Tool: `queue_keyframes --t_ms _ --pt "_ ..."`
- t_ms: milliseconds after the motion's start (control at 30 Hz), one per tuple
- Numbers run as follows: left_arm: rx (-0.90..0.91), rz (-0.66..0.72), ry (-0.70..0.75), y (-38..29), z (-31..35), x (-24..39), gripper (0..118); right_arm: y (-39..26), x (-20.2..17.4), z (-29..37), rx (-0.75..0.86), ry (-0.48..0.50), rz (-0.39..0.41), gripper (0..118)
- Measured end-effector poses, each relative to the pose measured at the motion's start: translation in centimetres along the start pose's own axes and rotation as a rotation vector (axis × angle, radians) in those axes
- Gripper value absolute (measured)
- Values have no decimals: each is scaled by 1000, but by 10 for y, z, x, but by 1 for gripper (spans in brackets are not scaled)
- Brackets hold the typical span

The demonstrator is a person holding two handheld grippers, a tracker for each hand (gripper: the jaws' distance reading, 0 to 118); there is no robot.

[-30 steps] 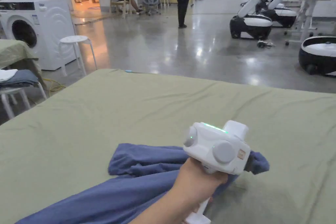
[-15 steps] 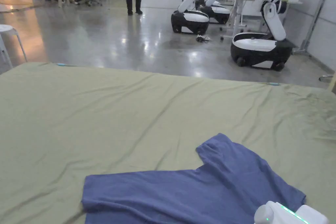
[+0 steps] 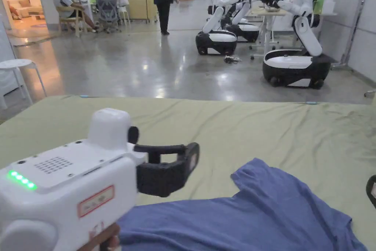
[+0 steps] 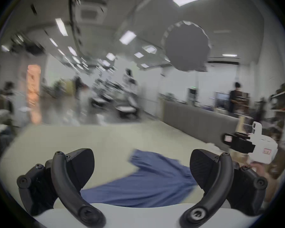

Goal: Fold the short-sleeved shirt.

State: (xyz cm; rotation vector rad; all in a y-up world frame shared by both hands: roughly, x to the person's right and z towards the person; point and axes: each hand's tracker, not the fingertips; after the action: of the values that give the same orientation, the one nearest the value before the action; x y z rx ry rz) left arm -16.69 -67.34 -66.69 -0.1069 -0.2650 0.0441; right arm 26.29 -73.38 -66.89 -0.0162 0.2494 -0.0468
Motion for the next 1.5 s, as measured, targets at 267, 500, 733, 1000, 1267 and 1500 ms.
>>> queue_keyframes --t_ms 267,500,733,1000,1267,1500 --pt "17 8 414 -58 115 -55 0 -18 -27 0 -51 27 6 0" --pt "-86 66 346 -79 77 -74 0 -8 -37 3 -51 37 13 0" --pt "-399 245 231 -111 -61 -126 26 2 -41 2 -34 36 22 0" --pt "-779 289 223 -208 -207 -184 114 -4 -39 -17 -78 33 28 0" --pt "-797 326 294 -267 -240 -200 114 -15 -34 -34 -130 0 23 0" --pt "-753 134 214 -248 -227 -179 2 -29 -33 -42 -161 10 -8 0"
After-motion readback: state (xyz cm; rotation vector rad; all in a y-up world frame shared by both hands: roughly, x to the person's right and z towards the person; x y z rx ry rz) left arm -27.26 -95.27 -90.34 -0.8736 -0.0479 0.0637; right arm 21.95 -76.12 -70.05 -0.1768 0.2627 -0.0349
